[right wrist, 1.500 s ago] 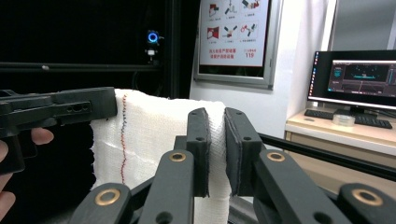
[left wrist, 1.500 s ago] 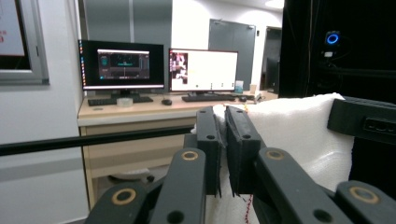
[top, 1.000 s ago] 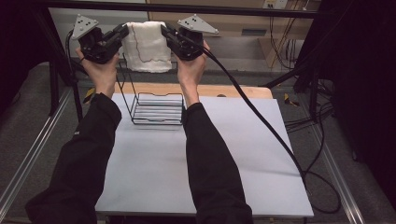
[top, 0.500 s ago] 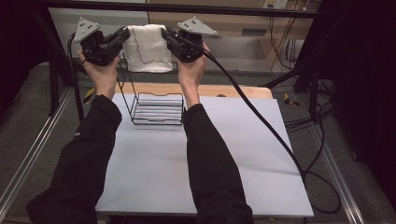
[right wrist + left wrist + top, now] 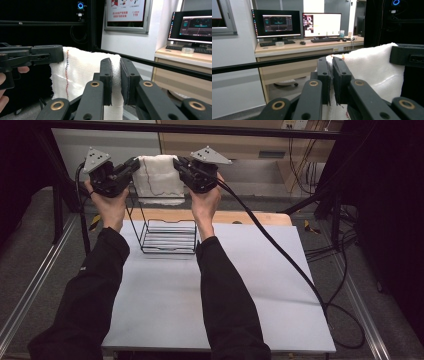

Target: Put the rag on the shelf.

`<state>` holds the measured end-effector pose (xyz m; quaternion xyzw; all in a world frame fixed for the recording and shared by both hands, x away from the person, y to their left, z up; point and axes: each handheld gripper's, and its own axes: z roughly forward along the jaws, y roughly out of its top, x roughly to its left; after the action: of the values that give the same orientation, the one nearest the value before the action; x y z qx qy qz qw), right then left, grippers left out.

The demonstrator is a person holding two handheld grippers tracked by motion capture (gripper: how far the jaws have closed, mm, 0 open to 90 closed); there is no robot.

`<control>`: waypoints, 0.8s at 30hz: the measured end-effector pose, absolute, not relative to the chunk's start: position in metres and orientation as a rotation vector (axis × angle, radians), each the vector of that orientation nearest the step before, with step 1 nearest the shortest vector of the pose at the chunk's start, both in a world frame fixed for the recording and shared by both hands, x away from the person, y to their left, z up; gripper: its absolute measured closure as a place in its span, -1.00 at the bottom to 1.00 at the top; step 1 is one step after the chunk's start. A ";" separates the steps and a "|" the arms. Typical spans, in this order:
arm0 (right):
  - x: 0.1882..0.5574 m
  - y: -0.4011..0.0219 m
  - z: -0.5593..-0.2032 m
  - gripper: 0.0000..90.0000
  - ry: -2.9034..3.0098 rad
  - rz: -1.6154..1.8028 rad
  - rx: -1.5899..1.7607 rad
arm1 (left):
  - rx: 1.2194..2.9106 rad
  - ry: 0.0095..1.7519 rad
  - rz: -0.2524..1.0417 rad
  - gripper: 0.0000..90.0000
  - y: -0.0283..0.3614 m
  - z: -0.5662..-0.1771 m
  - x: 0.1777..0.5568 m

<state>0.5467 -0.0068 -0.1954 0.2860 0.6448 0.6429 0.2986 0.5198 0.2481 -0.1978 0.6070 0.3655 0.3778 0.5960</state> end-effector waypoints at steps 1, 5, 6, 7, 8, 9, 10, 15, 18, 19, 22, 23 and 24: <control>0.546 -0.007 -0.197 0.79 1.714 1.708 0.756 | 1.408 0.847 0.876 0.87 0.248 -0.199 0.519; 0.542 -0.007 -0.201 0.79 1.722 1.702 0.749 | 1.416 0.840 0.872 0.87 0.250 -0.204 0.514; 0.541 -0.006 -0.201 0.79 1.728 1.698 0.746 | 1.417 0.844 0.869 0.87 0.251 -0.206 0.514; 0.539 -0.005 -0.202 0.79 1.731 1.694 0.741 | 1.416 0.845 0.863 0.87 0.253 -0.208 0.513; 0.537 -0.004 -0.204 0.79 1.741 1.685 0.733 | 1.418 0.847 0.861 0.87 0.254 -0.210 0.512; 0.537 -0.004 -0.204 0.79 1.741 1.685 0.733 | 1.421 0.847 0.859 0.87 0.255 -0.211 0.511; 0.536 -0.003 -0.204 0.79 1.743 1.684 0.732 | 1.420 0.846 0.856 0.87 0.256 -0.213 0.510; 0.531 -0.003 -0.209 0.79 1.759 1.703 0.754 | 1.435 0.835 0.850 0.87 0.257 -0.216 0.503; 0.528 -0.005 -0.211 0.79 1.768 1.693 0.746 | 1.438 0.830 0.845 0.87 0.257 -0.217 0.499; 0.527 -0.005 -0.211 0.79 1.767 1.694 0.743 | 1.441 0.826 0.845 0.87 0.257 -0.217 0.498; 0.523 -0.007 -0.212 0.79 1.773 1.688 0.740 | 1.446 0.825 0.836 0.87 0.256 -0.219 0.495; 0.523 -0.007 -0.212 0.79 1.776 1.685 0.741 | 1.453 0.831 0.831 0.87 0.257 -0.220 0.495; 0.522 -0.007 -0.212 0.79 1.782 1.682 0.746 | 1.453 0.834 0.830 0.87 0.257 -0.221 0.495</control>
<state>0.5217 -0.0065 -0.2121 0.2789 0.6666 0.6292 0.2861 0.4946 0.2566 -0.2205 0.6251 0.3590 0.3570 0.5941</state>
